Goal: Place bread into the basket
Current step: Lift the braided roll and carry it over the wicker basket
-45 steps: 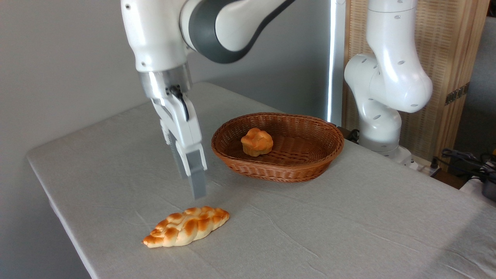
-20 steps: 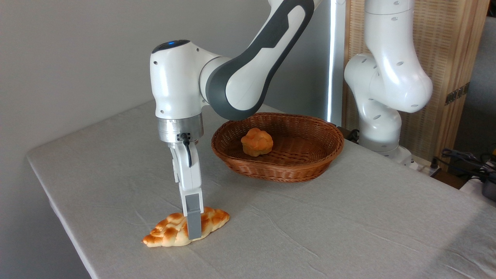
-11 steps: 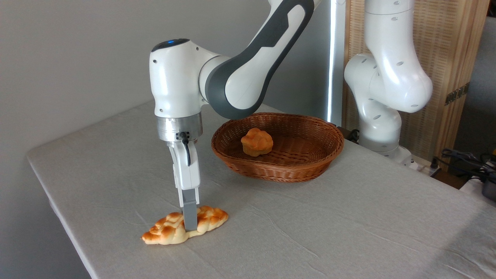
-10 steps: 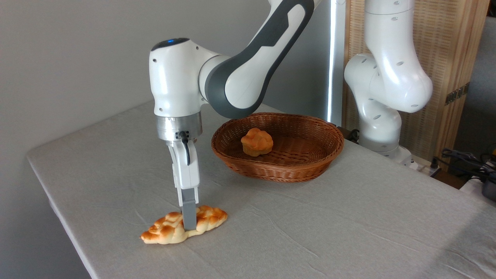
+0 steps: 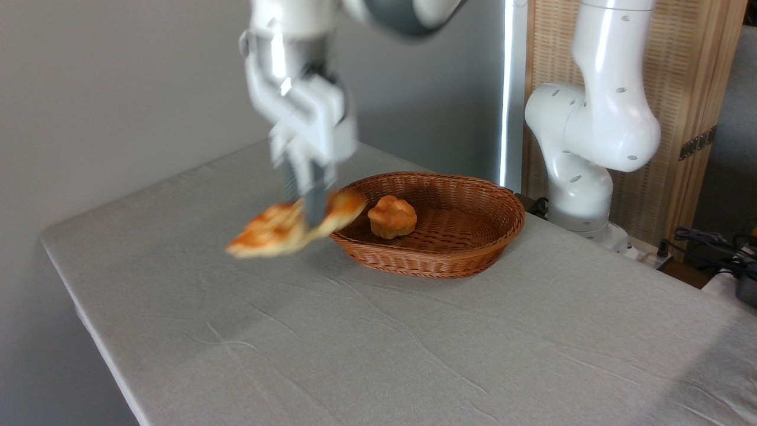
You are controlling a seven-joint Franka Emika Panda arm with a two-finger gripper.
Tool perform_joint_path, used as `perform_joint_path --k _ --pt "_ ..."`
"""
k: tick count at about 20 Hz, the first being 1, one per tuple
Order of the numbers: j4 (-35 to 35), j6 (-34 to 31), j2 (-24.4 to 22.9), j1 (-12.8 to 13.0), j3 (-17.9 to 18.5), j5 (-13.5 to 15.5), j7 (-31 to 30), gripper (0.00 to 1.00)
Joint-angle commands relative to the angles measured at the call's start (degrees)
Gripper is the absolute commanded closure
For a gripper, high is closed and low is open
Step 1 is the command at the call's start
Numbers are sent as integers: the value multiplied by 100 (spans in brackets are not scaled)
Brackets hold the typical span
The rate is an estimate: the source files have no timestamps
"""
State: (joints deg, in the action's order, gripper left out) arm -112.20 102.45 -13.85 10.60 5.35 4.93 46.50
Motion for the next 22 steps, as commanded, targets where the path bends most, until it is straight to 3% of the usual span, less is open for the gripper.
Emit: perform_joint_path --k 1,4,7,12,13,16,22 --pt "-730 -1209 -784 223 -52 69 -247 89" --pt "-1567 -1201 -1172 303 -52 -62 -230 83" --pt "-2068 -1105 -1164 583 -52 -571 -212 77" --pt "-2271 -1113 -1058 619 -61 -572 -212 60" --pt "-2323 -1113 -1050 628 -61 -572 -221 48" --pt "-2342 -1113 -1006 628 -61 -572 -229 26" --pt "-2438 -1087 -847 637 -61 -572 -247 16"
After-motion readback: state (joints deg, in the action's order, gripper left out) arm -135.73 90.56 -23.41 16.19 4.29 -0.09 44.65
